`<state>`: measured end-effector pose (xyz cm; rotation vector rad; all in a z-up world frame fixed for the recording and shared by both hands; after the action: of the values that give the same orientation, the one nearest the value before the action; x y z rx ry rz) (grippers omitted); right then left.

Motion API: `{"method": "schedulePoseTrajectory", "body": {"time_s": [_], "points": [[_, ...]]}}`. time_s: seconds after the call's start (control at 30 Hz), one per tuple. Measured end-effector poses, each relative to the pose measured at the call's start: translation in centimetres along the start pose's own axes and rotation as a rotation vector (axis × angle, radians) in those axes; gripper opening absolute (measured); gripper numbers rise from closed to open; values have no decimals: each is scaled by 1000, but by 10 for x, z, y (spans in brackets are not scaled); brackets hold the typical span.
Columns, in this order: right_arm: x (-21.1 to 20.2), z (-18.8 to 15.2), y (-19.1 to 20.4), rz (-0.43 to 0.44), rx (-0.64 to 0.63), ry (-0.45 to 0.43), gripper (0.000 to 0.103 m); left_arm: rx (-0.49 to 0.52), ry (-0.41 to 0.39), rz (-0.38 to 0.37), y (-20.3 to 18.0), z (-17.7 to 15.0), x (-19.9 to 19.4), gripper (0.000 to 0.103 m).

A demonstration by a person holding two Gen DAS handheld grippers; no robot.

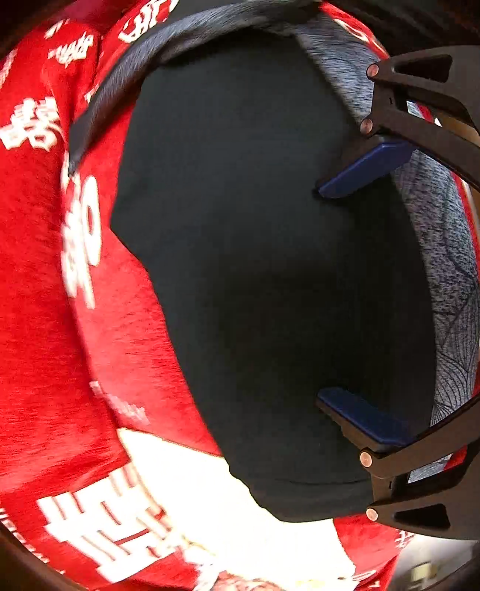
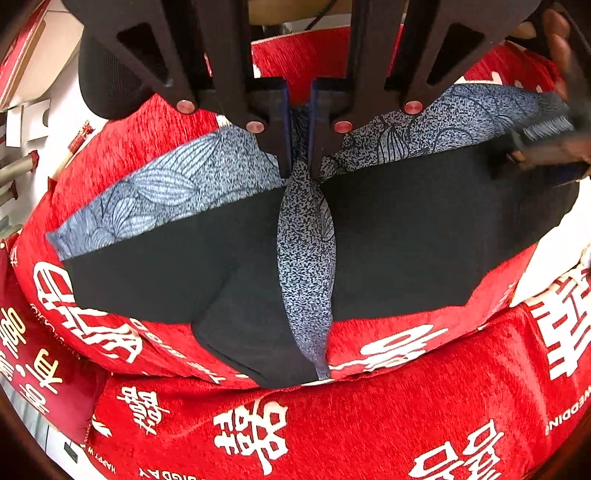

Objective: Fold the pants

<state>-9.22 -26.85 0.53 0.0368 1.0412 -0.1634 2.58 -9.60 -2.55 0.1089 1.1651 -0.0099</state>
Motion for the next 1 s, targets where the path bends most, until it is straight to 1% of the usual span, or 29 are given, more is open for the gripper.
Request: {"method": "schedulePoseTrajectory", "body": {"time_s": [0.07,0.13,0.2,0.23,0.27,0.3,0.33,0.37,0.4,0.43,0.47,0.53,0.6,0.63,0.67,0.7,0.73,0.77,0.8,0.83,0.87,0.93,1.0], "points": [[1,-1,1,-5,-10,-2,8,1,2,-25,11,-10,-4,103],[3,-4,2,-10,-21,3,8,-27,4,-15,32,-17,-6,103],[7,-9,3,-16,-21,10,8,-65,16,-64,52,-24,-10,103],[8,-11,3,-19,-25,12,9,-82,15,-35,62,-27,-12,103],[7,-11,4,-23,-38,9,10,-108,25,-37,73,-30,-13,103],[7,-11,4,-29,-51,8,17,-147,42,-68,84,-32,-15,103],[4,-10,5,-45,-62,7,27,-169,47,-86,87,-35,-17,103],[2,-8,3,-44,-67,8,35,-182,47,-103,90,-36,-21,103],[0,-6,2,-38,-69,7,57,-189,36,-79,92,-37,-25,103],[-5,-3,0,-29,-68,-4,75,-193,15,-43,92,-35,-29,103],[-13,1,-3,-22,-62,-36,78,-195,3,-38,91,-33,-33,103],[-32,12,-8,-15,-57,-105,78,-211,-7,-82,88,-29,-36,103],[-44,26,-9,-6,-74,-147,81,-219,-7,-91,81,-26,-36,103],[-46,38,-10,-16,-97,-159,81,-208,-2,-74,75,-25,-32,103],[-44,52,-8,-31,-124,-157,81,-193,16,-41,69,-25,-24,103],[-40,66,-6,-53,-149,-153,81,-177,54,2,65,-27,-12,103],[-34,86,-4,-94,-188,-156,82,-175,68,8,65,-27,-4,103],[-27,101,-1,-126,-220,-158,82,-197,38,-3,66,-29,-7,103],[-18,115,1,-150,-249,-154,83,-203,38,-8,67,-30,-8,103],[-7,131,4,-167,-274,-138,84,-201,43,-14,68,-33,-9,103],[12,149,8,-167,-300,-91,85,-198,42,-21,70,-36,-11,103],[46,177,18,-121,-318,-8,85,-200,53,-38,77,-42,-14,103],[76,194,29,-90,-344,67,85,-206,65,-58,85,-49,-18,103]]}}
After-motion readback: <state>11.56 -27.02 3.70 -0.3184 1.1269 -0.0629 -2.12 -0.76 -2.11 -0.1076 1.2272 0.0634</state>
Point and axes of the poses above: each gripper's, at about its wrist camera, not at the fingertips, and x roughly the way its jaws point, y to its left, z to its top, the point moved 2 cm from there along x, roughly the way its jaws point, and after that the axes turned 8 degrees about -x, right-handed, at the moved point
